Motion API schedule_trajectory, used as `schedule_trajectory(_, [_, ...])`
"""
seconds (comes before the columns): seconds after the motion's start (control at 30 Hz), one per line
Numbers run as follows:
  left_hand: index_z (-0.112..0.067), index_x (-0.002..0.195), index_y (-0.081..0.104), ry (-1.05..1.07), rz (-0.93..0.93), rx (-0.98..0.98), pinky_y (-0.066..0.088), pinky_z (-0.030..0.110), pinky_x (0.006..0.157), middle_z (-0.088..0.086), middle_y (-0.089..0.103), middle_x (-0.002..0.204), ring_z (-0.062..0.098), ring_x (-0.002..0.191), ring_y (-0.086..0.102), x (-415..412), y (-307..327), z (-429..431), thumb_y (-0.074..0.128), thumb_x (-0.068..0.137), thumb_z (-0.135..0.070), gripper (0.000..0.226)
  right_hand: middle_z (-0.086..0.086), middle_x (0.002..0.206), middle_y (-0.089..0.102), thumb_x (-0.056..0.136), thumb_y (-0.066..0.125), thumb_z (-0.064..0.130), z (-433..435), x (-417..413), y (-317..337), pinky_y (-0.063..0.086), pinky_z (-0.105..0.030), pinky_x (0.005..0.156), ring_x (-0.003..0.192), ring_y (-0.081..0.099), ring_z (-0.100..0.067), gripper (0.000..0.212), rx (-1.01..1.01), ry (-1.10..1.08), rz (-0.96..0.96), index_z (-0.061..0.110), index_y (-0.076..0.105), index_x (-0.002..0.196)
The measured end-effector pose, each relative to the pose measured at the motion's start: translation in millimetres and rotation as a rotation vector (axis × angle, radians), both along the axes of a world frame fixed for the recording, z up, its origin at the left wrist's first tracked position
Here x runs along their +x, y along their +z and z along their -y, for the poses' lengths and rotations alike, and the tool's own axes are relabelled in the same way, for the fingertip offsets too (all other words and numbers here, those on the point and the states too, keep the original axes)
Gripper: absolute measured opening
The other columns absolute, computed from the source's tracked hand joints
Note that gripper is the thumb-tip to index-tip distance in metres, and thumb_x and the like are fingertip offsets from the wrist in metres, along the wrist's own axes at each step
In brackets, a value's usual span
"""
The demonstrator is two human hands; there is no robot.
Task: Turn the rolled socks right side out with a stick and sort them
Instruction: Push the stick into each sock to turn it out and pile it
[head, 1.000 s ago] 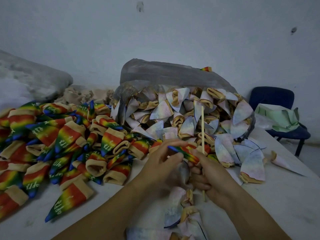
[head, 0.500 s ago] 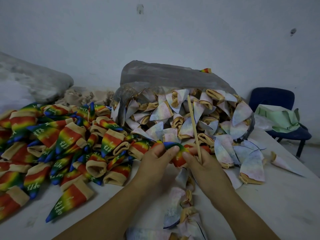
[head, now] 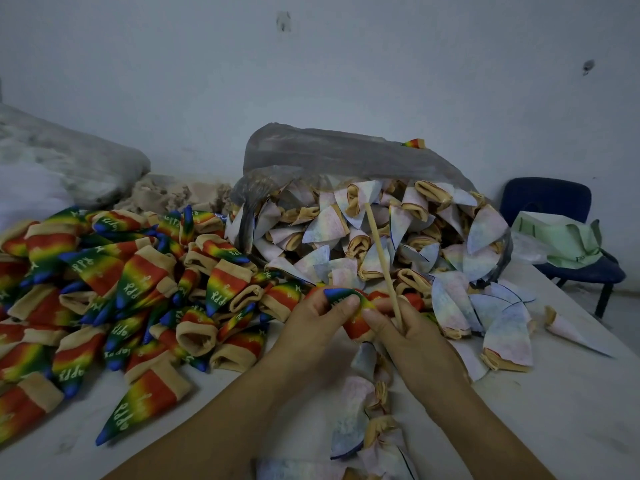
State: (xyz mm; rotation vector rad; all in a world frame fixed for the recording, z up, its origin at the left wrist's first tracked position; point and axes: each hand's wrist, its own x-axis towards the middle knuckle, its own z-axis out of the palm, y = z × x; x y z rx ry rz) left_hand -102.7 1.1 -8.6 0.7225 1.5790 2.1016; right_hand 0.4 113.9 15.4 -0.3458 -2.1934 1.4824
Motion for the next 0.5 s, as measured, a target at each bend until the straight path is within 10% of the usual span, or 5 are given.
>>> schedule_trajectory(0.17, [-0.015, 0.118, 0.065, 0.061, 0.095, 0.018, 0.053, 0.042, 0.094, 0.01, 0.074, 0.109, 0.028, 0.106, 0.07, -5.0, -3.0, -2.0, 0.072, 0.073, -0.049, 0.057, 0.008, 0.085, 0.067, 0.087, 0.059, 0.041, -2.0, 0.9, -4.6, 0.043, -0.006, 0.044, 0.07, 0.061, 0.01, 0.01, -0.046, 0.03, 0.013, 0.034, 0.06, 0.094])
schedule_trajectory(0.5, [-0.005, 0.111, 0.071, -0.083, 0.401, 0.276, 0.059, 0.038, 0.084, 0.02, 0.07, 0.116, 0.03, 0.108, 0.069, -5.6, 0.3, -5.9, 0.059, 0.093, -0.025, 0.03, 0.008, 0.079, 0.06, 0.084, 0.051, 0.058, -9.3, -5.3, -10.7, 0.044, -0.015, 0.05, 0.069, 0.057, 0.002, 0.023, 0.226, -0.034, 0.027, 0.035, 0.051, 0.085])
